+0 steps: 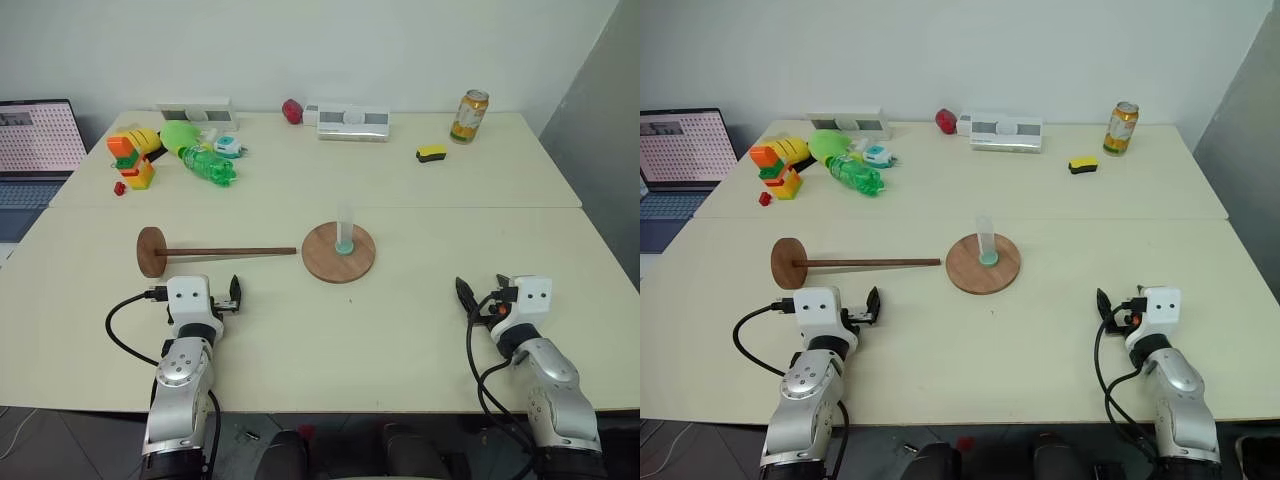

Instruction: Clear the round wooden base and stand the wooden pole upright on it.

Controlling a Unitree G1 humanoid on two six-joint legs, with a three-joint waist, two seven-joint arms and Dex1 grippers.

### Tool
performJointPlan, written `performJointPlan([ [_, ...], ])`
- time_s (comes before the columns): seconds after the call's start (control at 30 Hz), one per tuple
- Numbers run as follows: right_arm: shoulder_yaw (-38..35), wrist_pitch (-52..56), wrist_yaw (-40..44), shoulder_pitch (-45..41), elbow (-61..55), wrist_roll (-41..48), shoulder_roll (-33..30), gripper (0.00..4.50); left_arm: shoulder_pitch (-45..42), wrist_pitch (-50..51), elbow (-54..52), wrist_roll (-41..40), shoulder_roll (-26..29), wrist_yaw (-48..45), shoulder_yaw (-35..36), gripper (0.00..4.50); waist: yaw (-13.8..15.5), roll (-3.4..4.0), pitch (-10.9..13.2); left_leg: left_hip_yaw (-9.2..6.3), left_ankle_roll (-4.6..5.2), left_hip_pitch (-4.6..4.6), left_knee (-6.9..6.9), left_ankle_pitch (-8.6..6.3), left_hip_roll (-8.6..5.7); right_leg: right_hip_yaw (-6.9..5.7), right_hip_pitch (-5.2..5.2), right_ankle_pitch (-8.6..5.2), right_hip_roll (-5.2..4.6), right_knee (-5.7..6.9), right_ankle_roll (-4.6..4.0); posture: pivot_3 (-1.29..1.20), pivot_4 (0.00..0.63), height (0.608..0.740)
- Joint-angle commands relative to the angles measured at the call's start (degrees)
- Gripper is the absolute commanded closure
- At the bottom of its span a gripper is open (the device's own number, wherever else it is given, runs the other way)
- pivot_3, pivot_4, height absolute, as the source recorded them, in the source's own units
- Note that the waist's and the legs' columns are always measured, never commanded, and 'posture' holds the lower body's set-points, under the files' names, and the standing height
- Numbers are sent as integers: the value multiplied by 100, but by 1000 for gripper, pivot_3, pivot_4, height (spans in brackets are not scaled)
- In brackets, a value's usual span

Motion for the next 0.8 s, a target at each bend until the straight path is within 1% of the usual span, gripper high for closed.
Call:
performJointPlan([
  [0.03, 31, 77, 34, 76, -91, 23, -7, 0, 136, 111, 41, 57, 19, -25, -62, 20, 0, 0, 0, 0, 0, 1, 0, 0, 0, 0, 1, 0, 0, -1, 0, 0, 150, 740],
  [0.23, 250, 251, 332, 124, -480, 47, -192, 0, 370, 141, -173, -84, 4, -185, -45, 20, -7, 2, 2, -2, 1, 52, -22, -2, 3, -4, 67, -1, 0, -52, -1, 0, 150, 740],
  [0.37, 744, 991, 1109, -86, -1226, 566, -542, 0, 1060, 293, -1059, -641, 45, -894, -216, 20, -45, 8, 14, 12, -2, 50, -24, -5, 5, 5, 66, -1, -4, -60, 0, 0, 150, 740],
  [0.47, 1121, 1605, 1673, -656, -1644, 983, -845, 0, 1734, 169, -1871, -980, 357, -1677, -452, 20, -56, 7, 36, 10, -4, 48, -24, -6, 5, 4, 65, -1, -5, -61, 0, 0, 150, 740],
  [0.53, 1257, 1797, 1815, -975, -1678, 1089, -912, 0, 1908, 121, -2139, -1094, 540, -1942, -504, 20, -41, 2, 59, 5, -4, 49, -20, -7, 4, 1, 67, -1, -5, -59, 0, 0, 150, 740],
  [0.57, 1323, 1892, 1855, -1201, -1636, 1157, -883, 0, 1960, 156, -2292, -1277, 608, -2095, -486, 20, -26, -8, 64, -1, -4, 48, -20, -6, 3, -3, 67, -1, -5, -59, 0, 0, 150, 740],
  [0.67, 1472, 2075, 1841, -1930, -1352, 1228, -700, 0, 1897, 263, -2678, -1757, 875, -2515, -349, 20, 26, -22, 77, -18, -4, 44, -17, -6, 3, -17, 69, -2, -2, -60, -1, 0, 150, 740],
  [0.73, 1502, 2184, 1785, -2298, -1083, 1212, -577, 0, 1739, 278, -2772, -1889, 1017, -2579, -212, 20, 22, -21, 89, -15, -4, 38, -18, -6, 2, -15, 64, -2, -2, -62, -2, 0, 150, 740],
  [0.8, 1591, 2074, 1869, -2555, -800, 1102, -505, 0, 1646, 232, -2896, -1983, 1155, -2713, -189, 20, 24, -22, 89, -14, -4, 38, -18, -6, 2, -16, 64, -2, -3, -62, -2, 0, 150, 740],
])
